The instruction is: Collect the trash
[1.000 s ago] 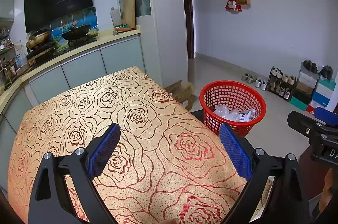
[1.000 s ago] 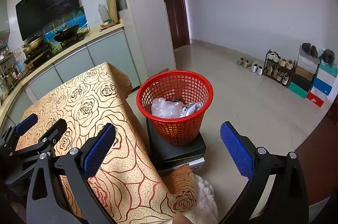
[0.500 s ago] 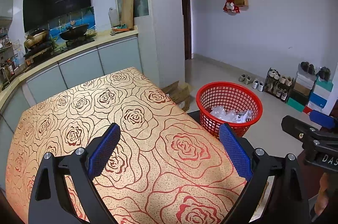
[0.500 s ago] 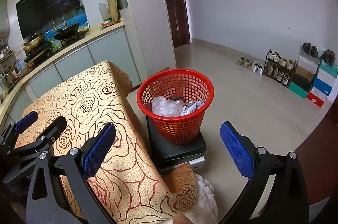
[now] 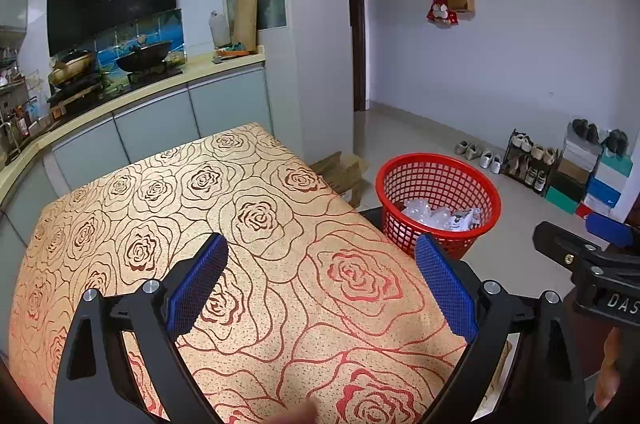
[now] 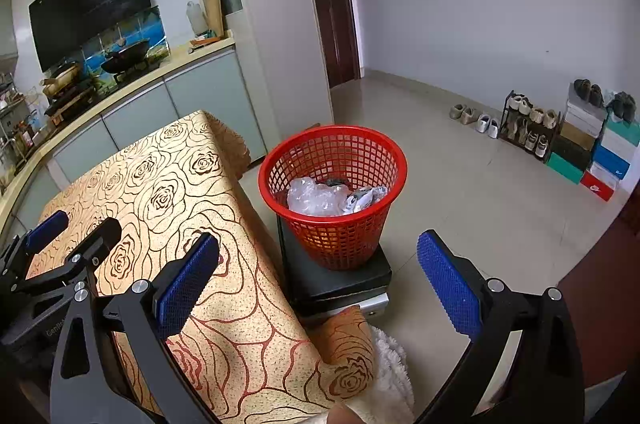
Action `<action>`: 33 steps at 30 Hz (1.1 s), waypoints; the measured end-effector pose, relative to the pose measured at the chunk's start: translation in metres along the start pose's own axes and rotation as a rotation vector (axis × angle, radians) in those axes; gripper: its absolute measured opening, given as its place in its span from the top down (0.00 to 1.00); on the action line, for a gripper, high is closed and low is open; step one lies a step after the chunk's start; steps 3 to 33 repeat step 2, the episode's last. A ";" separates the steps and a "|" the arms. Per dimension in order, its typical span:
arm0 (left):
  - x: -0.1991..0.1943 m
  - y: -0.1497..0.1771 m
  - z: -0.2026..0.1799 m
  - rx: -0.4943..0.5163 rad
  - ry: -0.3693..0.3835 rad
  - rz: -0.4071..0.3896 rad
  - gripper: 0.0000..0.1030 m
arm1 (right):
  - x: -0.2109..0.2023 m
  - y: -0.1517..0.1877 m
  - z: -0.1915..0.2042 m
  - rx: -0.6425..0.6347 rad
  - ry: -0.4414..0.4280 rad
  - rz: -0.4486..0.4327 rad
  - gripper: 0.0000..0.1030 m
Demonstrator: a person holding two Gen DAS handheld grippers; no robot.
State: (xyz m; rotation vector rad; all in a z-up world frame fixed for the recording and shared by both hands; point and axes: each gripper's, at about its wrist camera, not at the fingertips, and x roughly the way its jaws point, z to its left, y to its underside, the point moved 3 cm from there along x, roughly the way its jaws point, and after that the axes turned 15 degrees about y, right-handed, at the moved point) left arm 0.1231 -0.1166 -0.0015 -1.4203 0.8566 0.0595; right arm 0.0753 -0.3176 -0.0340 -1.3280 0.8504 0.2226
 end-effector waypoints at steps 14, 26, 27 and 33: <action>0.000 0.000 0.002 -0.004 0.001 0.000 0.11 | 0.000 0.000 0.000 -0.001 0.000 0.000 0.06; 0.000 0.000 0.002 -0.004 0.001 0.000 0.11 | 0.000 0.000 0.000 -0.001 0.000 0.000 0.06; 0.000 0.000 0.002 -0.004 0.001 0.000 0.11 | 0.000 0.000 0.000 -0.001 0.000 0.000 0.06; 0.000 0.000 0.002 -0.004 0.001 0.000 0.11 | 0.000 0.000 0.000 -0.001 0.000 0.000 0.06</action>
